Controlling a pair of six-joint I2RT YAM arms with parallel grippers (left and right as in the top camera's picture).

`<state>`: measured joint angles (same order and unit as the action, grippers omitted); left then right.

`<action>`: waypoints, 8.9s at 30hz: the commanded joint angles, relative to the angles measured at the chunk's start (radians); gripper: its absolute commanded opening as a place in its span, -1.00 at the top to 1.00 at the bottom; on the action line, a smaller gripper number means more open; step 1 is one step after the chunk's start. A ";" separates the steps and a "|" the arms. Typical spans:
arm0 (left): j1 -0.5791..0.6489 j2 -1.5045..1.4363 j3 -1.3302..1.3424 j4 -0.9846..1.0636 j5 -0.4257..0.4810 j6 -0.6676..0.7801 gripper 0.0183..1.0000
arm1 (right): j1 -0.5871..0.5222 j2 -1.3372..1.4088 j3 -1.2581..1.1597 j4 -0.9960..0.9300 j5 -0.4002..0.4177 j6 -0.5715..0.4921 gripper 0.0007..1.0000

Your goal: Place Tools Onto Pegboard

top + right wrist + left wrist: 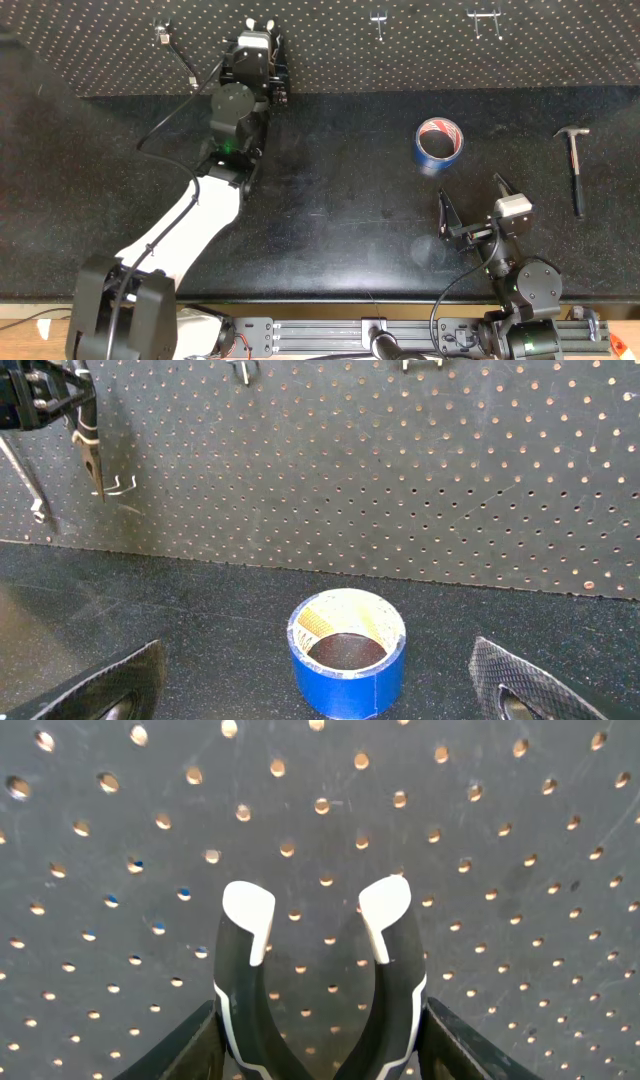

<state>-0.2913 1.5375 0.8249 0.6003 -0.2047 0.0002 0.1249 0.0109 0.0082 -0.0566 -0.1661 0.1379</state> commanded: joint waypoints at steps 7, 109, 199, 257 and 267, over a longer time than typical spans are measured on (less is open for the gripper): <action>0.004 0.008 0.003 0.101 -0.031 0.028 0.98 | 0.005 -0.010 -0.004 -0.003 0.001 0.008 -1.00; 0.258 -1.531 -0.819 -0.665 0.060 0.071 -0.99 | 0.005 -0.010 -0.004 -0.003 0.002 0.008 -1.00; 0.258 -1.531 -0.819 -0.665 0.060 0.174 -0.99 | 0.485 1.649 1.213 0.181 0.576 0.137 0.86; 0.258 -1.531 -0.819 -0.665 0.060 0.174 -0.99 | -0.837 1.668 0.941 -0.630 -0.027 -0.914 -1.00; 0.258 -1.531 -0.819 -0.665 0.060 0.174 -0.99 | -0.837 1.669 0.941 -0.635 0.025 -0.914 -0.13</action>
<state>-0.0353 0.0128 0.0071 -0.0593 -0.1478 0.1608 -0.7086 1.6695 0.9546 -0.6880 -0.1474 -0.7719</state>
